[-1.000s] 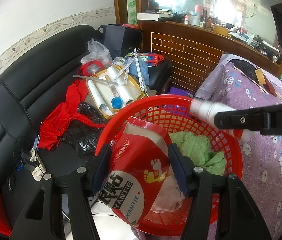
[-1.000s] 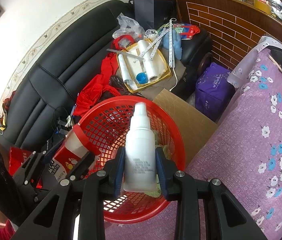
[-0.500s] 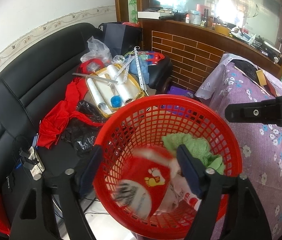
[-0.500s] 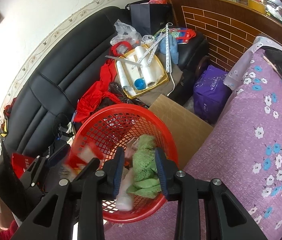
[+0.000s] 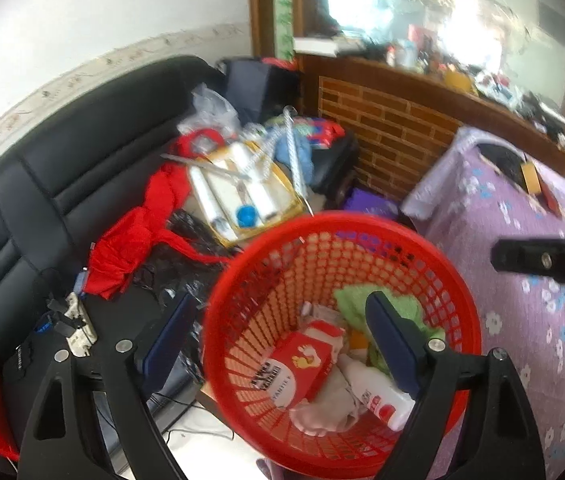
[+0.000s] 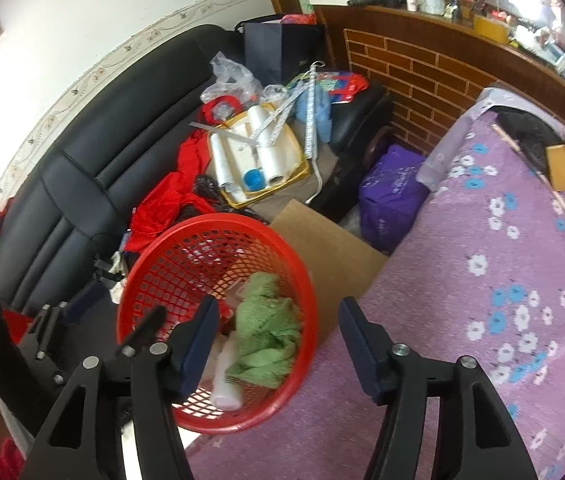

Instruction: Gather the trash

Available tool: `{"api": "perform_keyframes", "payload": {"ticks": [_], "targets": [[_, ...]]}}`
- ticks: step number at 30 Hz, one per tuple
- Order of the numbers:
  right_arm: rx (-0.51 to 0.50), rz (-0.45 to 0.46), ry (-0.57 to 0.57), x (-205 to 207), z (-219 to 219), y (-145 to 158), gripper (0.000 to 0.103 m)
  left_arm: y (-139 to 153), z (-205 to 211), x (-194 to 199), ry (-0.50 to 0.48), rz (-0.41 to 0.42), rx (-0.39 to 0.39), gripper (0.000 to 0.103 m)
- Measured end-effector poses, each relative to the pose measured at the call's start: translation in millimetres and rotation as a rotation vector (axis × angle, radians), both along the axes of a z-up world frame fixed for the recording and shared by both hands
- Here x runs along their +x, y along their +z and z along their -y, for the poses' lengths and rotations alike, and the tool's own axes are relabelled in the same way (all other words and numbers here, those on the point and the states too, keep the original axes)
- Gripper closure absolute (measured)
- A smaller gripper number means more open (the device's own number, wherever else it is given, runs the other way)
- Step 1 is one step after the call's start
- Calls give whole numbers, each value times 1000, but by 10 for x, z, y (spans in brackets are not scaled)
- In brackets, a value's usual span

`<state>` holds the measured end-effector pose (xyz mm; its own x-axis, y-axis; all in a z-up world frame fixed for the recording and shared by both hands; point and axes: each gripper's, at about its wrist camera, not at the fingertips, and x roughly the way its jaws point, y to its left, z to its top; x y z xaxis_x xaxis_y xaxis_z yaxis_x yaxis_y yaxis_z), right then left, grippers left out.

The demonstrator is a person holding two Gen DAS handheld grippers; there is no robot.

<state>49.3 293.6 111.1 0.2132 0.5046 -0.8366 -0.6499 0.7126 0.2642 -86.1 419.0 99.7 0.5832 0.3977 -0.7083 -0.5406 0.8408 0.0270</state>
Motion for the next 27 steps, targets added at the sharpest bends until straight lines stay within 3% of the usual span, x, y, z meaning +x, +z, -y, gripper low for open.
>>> {"api": "perform_keyframes", "payload": {"ticks": [5,8,15,27], "targets": [[-41,123,-22,-230,210,167,29,262,13,-240,72,85,83,3],[-71,217,-24,-454,387,283,25,405,70,-478,99,115,141,2],[-77,355,-12,-977,926,467,17,492,508,-984,131,110,194,2],[-111,463,69,-1515,1677,546,15,587,1308,-1016,105,78,185,2]]}}
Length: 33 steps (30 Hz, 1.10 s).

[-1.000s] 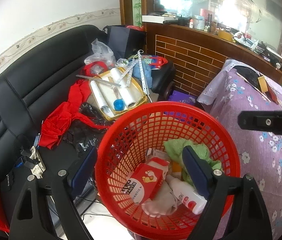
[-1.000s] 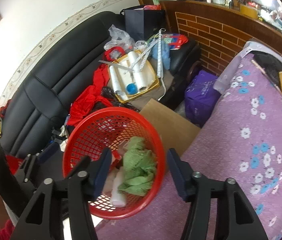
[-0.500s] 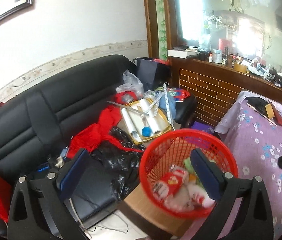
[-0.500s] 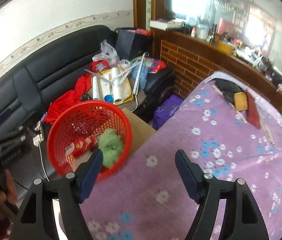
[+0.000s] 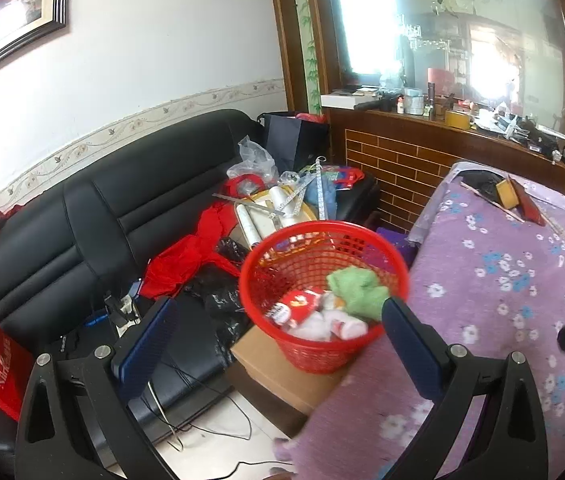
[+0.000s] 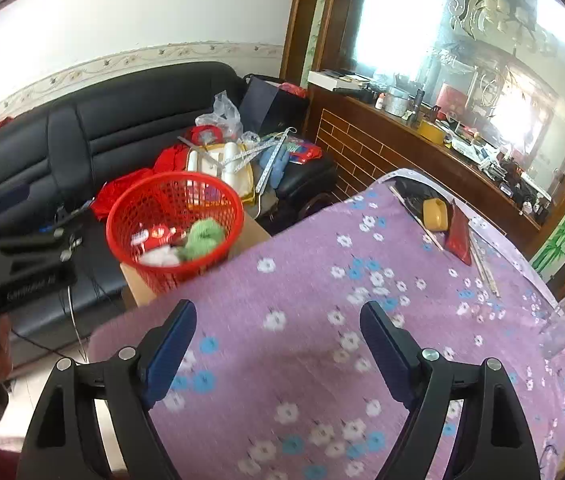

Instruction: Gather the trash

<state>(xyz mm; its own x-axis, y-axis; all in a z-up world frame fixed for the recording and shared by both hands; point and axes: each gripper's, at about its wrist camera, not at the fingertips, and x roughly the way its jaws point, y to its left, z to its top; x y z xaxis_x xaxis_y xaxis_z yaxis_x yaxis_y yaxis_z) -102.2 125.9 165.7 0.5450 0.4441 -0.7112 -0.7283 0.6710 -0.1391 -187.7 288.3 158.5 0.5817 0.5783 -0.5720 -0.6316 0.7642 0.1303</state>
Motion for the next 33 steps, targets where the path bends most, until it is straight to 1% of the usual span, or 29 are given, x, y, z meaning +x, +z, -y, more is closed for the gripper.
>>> {"api": "perform_keyframes", "payload": {"ticks": [3,6,12,22,33], "targets": [[-21,13,-3,-37,189,-14,14,52,114,18,-18,10,-19,2],[-9,-7,-25,4,388,-21,14,92,243,21,-12,9,-17,2],[3,-8,-21,-30,561,-1,14,69,388,48,28,-39,-1,2],[5,-20,14,-86,519,-19,14,47,408,-72,86,-77,27,2],[-3,-14,39,-143,438,-24,14,31,387,-120,93,-86,33,2]]}}
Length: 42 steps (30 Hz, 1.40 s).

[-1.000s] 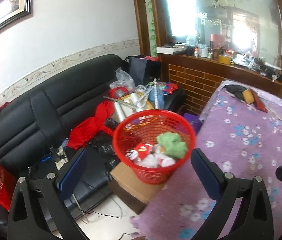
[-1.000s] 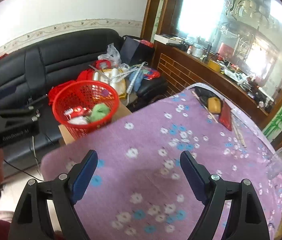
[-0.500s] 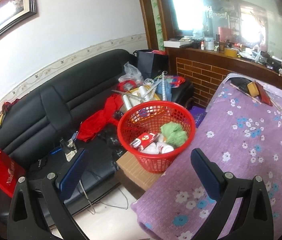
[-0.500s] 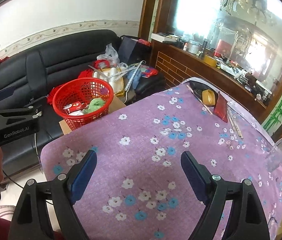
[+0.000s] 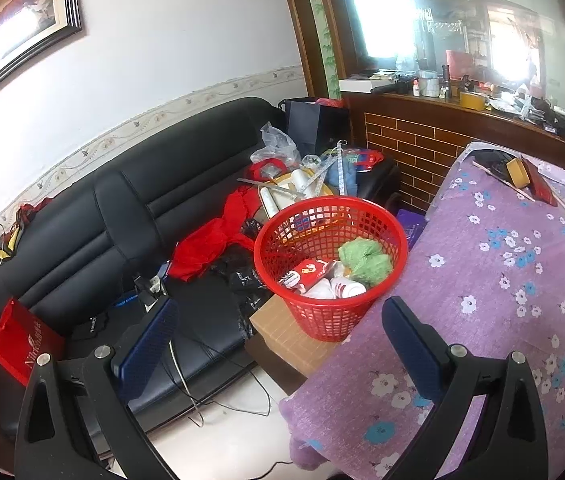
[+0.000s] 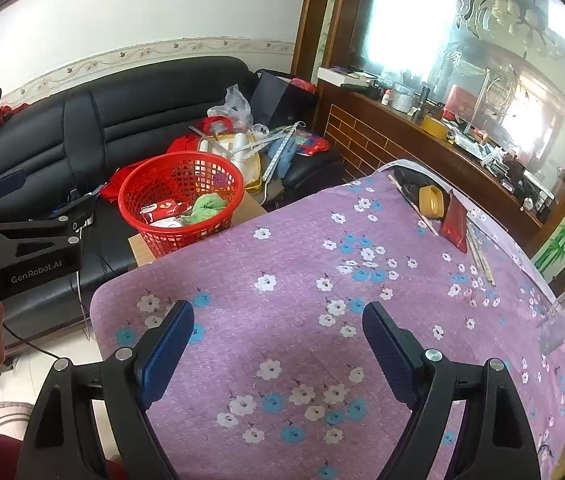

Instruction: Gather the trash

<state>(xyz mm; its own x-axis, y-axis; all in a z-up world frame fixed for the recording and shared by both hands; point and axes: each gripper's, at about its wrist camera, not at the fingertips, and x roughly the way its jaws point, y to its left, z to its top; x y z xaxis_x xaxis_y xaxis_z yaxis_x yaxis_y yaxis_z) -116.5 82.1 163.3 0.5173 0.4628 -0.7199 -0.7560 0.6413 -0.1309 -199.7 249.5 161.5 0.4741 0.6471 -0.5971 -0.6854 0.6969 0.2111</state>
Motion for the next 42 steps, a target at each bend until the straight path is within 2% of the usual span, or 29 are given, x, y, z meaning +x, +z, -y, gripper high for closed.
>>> {"api": "perform_keyframes", "payload": {"ticks": [34,39,42], "targets": [[-27,-13,-35,-81,69,-39,14,-26,77,-57,-59,14,-21,2],[-30,-23,-52,-61,123,-50,14,-70,148,23,-94,-7,-31,2],[-17,-78,-90,39,241,-109,14,-153,261,150,-158,-30,-64,2]]}}
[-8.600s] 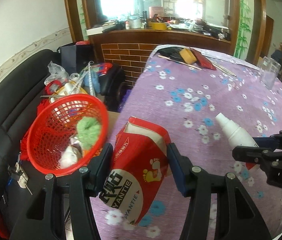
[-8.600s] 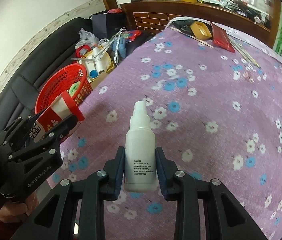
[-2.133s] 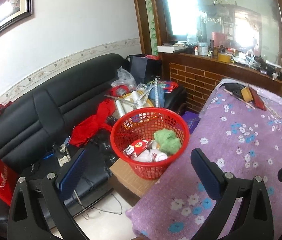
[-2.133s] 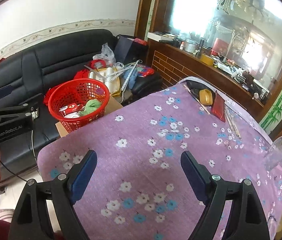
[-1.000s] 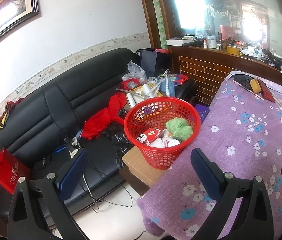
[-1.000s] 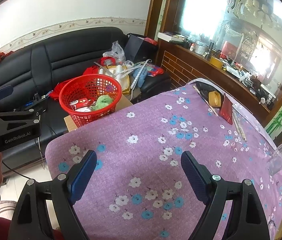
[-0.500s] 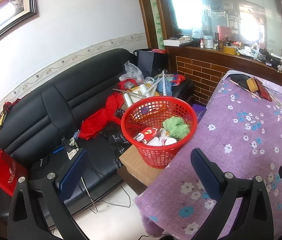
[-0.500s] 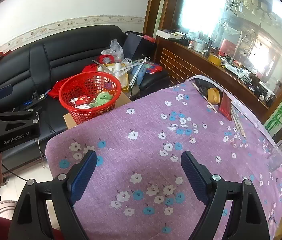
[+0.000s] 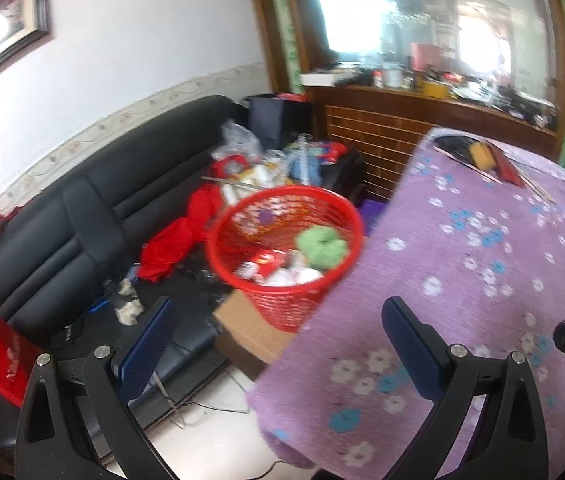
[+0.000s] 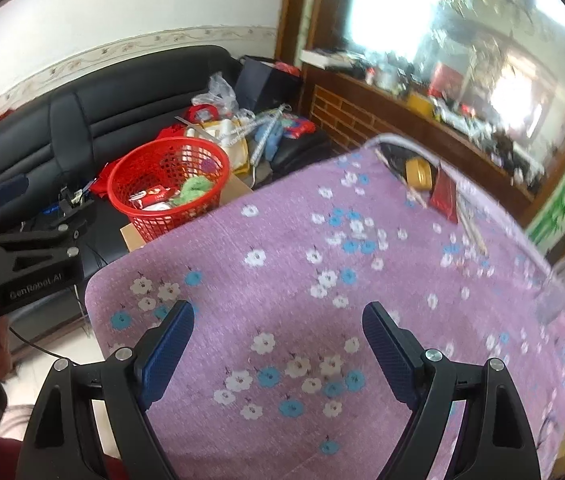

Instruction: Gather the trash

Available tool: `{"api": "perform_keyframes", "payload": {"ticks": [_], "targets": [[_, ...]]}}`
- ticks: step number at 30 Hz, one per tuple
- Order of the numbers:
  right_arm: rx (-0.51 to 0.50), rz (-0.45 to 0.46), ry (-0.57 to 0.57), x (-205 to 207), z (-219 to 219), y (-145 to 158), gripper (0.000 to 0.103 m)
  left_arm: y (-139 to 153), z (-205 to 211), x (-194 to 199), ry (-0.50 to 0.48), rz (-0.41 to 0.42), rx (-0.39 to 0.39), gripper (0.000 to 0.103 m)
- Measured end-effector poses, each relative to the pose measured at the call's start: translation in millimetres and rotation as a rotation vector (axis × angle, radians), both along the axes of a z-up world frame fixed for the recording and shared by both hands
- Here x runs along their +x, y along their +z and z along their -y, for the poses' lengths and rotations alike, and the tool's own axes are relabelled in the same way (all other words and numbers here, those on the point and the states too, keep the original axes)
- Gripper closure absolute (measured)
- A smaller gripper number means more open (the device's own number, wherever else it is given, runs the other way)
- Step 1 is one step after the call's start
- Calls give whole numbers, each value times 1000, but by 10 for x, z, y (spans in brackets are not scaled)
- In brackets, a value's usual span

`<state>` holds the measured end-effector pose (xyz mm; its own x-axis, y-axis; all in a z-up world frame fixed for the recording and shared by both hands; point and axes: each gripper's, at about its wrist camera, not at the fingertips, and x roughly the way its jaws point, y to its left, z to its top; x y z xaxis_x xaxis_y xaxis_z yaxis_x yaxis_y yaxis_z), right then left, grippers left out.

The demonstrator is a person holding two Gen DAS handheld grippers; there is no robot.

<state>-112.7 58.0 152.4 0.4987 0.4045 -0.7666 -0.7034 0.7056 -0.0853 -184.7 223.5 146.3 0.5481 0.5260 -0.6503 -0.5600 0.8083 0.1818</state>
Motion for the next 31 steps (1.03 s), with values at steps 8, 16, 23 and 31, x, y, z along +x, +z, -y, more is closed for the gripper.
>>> {"api": "perform_keyframes", "payload": {"ticks": [8,16,23,31], "targets": [[21,-194,-368,573,982,-536,14,-531,839,642,-436,-135,-96,2],[-40,-294,-804,805,2280,-1299,13,-1097,1740,1282,-652,-222,-174,2],[10,-223,-842,864,2530,-1415,0,-1316,1991,1483,-660,-261,-155,2],[28,-153,-806,965,2486,-1409,0,-1365,1985,1744,-692,-260,-237,0]]}}
